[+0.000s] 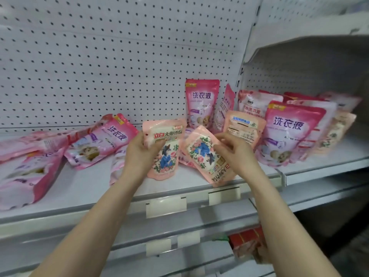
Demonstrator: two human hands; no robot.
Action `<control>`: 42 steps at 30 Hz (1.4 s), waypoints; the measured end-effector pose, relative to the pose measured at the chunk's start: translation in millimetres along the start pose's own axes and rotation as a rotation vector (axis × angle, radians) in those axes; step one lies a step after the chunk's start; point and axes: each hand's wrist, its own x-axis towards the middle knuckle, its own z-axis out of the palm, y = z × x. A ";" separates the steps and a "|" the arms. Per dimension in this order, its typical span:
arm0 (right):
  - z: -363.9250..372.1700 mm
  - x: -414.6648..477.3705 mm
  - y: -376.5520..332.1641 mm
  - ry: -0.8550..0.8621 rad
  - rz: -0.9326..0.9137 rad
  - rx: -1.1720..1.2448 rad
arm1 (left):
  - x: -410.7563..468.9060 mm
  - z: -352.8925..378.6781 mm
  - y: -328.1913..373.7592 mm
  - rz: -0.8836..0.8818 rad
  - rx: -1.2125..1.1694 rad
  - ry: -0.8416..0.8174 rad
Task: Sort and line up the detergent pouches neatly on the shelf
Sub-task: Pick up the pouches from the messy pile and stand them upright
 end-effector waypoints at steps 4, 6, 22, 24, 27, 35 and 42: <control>-5.2 -2.5 6.8 -0.201 0.126 -0.374 | -1.9 -0.4 -0.8 0.028 0.022 -0.015; -13.0 0.0 10.0 -0.219 0.202 -0.387 | -0.9 -1.6 -1.5 0.025 0.024 -0.026; -95.6 38.7 -24.8 0.087 -0.044 -0.330 | 12.2 -2.0 -8.0 0.033 0.083 -0.122; -73.7 45.4 -20.9 0.059 -0.074 -0.453 | 11.9 -2.5 -7.8 0.027 0.073 -0.125; -48.1 50.6 -14.0 0.143 -0.150 -0.544 | 10.7 -5.0 -7.6 0.014 0.064 -0.141; -41.7 43.6 -38.4 0.255 -0.388 -0.431 | 7.9 -2.9 6.1 0.055 0.001 -0.203; -25.8 25.0 -65.0 -0.046 -0.233 0.062 | 10.5 25.8 26.0 0.181 0.035 -0.327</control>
